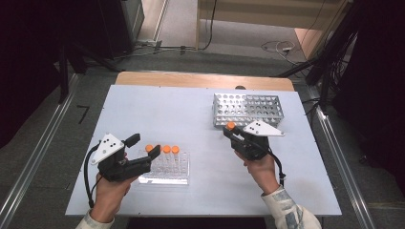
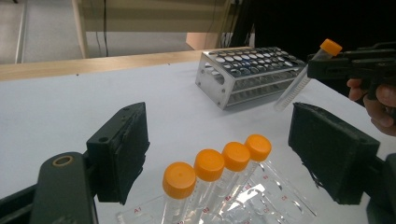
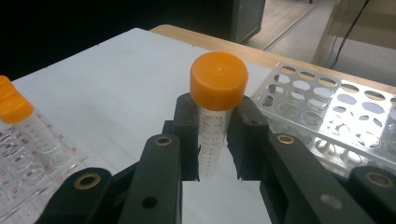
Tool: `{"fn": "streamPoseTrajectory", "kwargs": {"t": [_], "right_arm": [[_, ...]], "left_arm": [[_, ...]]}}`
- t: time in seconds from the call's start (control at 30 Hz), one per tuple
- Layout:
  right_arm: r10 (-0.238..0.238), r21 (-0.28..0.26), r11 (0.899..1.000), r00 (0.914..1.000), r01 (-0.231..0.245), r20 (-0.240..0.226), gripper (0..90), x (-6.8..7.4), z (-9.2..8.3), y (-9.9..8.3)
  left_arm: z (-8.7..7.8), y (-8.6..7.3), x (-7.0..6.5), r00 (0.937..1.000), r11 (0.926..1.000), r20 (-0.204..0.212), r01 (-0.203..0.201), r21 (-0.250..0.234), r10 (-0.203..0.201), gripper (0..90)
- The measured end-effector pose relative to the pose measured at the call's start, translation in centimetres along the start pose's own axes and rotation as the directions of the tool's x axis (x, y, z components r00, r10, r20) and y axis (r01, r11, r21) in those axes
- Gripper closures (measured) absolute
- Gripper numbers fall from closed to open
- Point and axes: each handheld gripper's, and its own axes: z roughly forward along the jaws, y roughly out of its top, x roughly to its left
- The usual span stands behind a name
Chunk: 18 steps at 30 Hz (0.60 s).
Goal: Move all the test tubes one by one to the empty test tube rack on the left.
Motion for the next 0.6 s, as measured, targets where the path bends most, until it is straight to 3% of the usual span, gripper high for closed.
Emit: {"fn": "streamPoseTrajectory", "kwargs": {"t": [0.6], "right_arm": [[-0.008, 0.02, 1.0, 0.9998, 0.009, -0.017, 72.5, 0.8, -1.4, -1.3]], "left_arm": [[0.5, 0.1, -1.5, 0.9993, 0.9998, 0.031, -0.021, 0.0, 0.021, 20.4]]}}
